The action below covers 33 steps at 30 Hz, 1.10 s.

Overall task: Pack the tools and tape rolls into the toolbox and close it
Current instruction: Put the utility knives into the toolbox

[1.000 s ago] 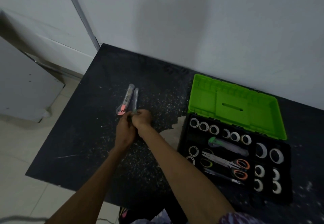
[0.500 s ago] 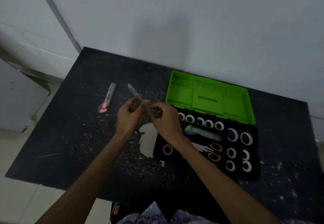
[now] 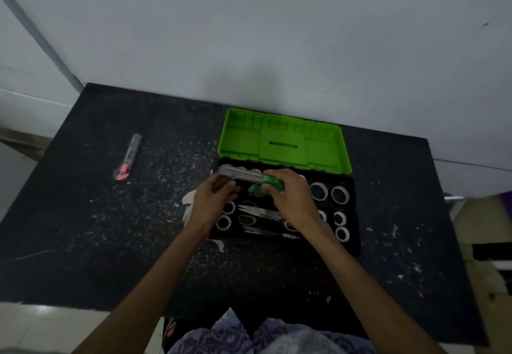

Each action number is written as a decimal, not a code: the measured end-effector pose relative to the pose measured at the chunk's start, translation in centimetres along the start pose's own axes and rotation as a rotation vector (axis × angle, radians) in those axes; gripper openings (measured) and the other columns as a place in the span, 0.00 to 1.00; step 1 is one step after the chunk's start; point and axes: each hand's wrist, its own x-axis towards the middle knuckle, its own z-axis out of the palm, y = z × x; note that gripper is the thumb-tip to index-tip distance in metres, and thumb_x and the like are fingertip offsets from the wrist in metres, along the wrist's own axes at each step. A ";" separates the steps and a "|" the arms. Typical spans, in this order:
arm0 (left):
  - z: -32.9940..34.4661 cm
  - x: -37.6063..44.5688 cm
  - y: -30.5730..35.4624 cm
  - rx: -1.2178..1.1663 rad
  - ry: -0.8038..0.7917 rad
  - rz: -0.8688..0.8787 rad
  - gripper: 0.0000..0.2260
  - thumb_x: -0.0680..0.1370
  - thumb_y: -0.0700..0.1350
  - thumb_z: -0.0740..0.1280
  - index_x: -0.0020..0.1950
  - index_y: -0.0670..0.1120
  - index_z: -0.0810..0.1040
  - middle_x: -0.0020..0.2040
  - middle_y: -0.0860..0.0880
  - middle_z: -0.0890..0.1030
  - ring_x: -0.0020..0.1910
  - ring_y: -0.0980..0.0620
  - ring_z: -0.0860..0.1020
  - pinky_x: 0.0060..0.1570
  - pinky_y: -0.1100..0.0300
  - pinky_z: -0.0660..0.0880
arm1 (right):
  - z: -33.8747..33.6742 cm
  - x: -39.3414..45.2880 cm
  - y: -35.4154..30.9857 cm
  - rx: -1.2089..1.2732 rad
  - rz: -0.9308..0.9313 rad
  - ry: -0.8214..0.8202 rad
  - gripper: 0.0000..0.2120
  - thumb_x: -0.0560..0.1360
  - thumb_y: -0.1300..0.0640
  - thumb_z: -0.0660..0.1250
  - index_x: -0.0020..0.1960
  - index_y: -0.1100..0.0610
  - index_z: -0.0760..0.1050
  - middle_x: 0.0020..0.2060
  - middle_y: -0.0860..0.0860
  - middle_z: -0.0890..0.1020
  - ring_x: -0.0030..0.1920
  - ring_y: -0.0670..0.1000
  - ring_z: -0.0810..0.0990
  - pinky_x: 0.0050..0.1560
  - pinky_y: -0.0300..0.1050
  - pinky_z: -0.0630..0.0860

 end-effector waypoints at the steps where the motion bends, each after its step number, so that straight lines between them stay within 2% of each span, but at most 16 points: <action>1: -0.4 0.0 -0.3 0.141 0.064 0.056 0.14 0.79 0.38 0.66 0.64 0.43 0.75 0.57 0.47 0.82 0.52 0.52 0.81 0.47 0.65 0.77 | -0.2 -0.1 0.7 -0.026 0.016 0.013 0.18 0.78 0.54 0.70 0.66 0.55 0.77 0.61 0.53 0.79 0.61 0.53 0.77 0.61 0.49 0.76; 3: -1.5 -0.4 -1.1 0.388 0.190 0.148 0.17 0.76 0.40 0.69 0.65 0.48 0.75 0.58 0.54 0.80 0.51 0.57 0.79 0.49 0.67 0.74 | -0.4 -0.4 2.3 -0.095 0.038 0.014 0.18 0.77 0.56 0.71 0.65 0.58 0.78 0.60 0.54 0.79 0.61 0.55 0.76 0.63 0.50 0.74; 7: -3.5 -0.8 -3.4 0.586 0.215 0.102 0.20 0.74 0.44 0.72 0.65 0.49 0.74 0.62 0.51 0.76 0.55 0.51 0.76 0.55 0.51 0.76 | 0.2 -0.8 4.4 -0.134 0.061 0.000 0.18 0.77 0.56 0.71 0.65 0.56 0.78 0.59 0.53 0.78 0.62 0.54 0.75 0.62 0.42 0.69; 11: -3.8 -1.0 -4.1 0.525 0.215 0.070 0.17 0.76 0.46 0.70 0.64 0.46 0.76 0.61 0.49 0.79 0.49 0.53 0.79 0.50 0.53 0.78 | 0.9 -0.4 4.3 -0.127 0.068 0.033 0.18 0.76 0.53 0.72 0.65 0.54 0.78 0.58 0.52 0.77 0.61 0.52 0.73 0.61 0.42 0.69; 14: -3.6 -1.2 -4.0 0.455 0.214 0.034 0.17 0.76 0.45 0.70 0.64 0.46 0.76 0.60 0.49 0.79 0.50 0.52 0.79 0.49 0.56 0.78 | 1.0 -0.7 4.6 -0.157 0.073 0.045 0.19 0.76 0.51 0.71 0.66 0.53 0.77 0.58 0.51 0.75 0.62 0.52 0.71 0.61 0.42 0.68; 22: -3.7 -1.1 -4.0 0.365 0.203 -0.001 0.16 0.76 0.44 0.71 0.63 0.46 0.77 0.58 0.49 0.80 0.50 0.54 0.79 0.45 0.63 0.76 | 0.6 -1.0 5.2 -0.178 0.094 0.096 0.17 0.76 0.53 0.71 0.64 0.49 0.77 0.58 0.49 0.75 0.62 0.52 0.73 0.58 0.46 0.72; 27: -4.5 -0.8 -3.6 0.344 0.131 -0.005 0.16 0.75 0.43 0.72 0.62 0.45 0.77 0.57 0.51 0.80 0.48 0.58 0.79 0.41 0.69 0.75 | 1.3 -0.5 3.4 -0.022 0.013 0.152 0.10 0.78 0.55 0.68 0.60 0.50 0.79 0.55 0.46 0.75 0.58 0.48 0.75 0.57 0.45 0.75; 29: -5.2 -0.5 -3.4 0.345 0.100 -0.014 0.15 0.75 0.45 0.72 0.61 0.47 0.78 0.56 0.53 0.80 0.49 0.58 0.80 0.45 0.66 0.76 | 2.0 0.4 1.5 0.053 -0.046 0.122 0.08 0.79 0.55 0.66 0.58 0.50 0.79 0.55 0.45 0.76 0.56 0.46 0.76 0.54 0.38 0.73; 31: -6.9 0.1 -3.3 0.360 0.119 -0.013 0.12 0.76 0.44 0.70 0.59 0.48 0.78 0.57 0.52 0.81 0.52 0.55 0.80 0.53 0.59 0.77 | 3.3 1.8 -1.1 0.111 -0.115 0.066 0.08 0.80 0.57 0.66 0.57 0.51 0.80 0.55 0.46 0.76 0.52 0.44 0.76 0.50 0.32 0.71; 33: -9.4 1.0 -2.9 0.382 0.186 -0.015 0.11 0.78 0.42 0.67 0.60 0.47 0.78 0.57 0.51 0.80 0.55 0.55 0.78 0.55 0.63 0.74 | 5.5 3.6 -3.9 0.138 -0.201 -0.019 0.08 0.80 0.57 0.66 0.58 0.52 0.80 0.55 0.48 0.77 0.49 0.45 0.77 0.50 0.37 0.74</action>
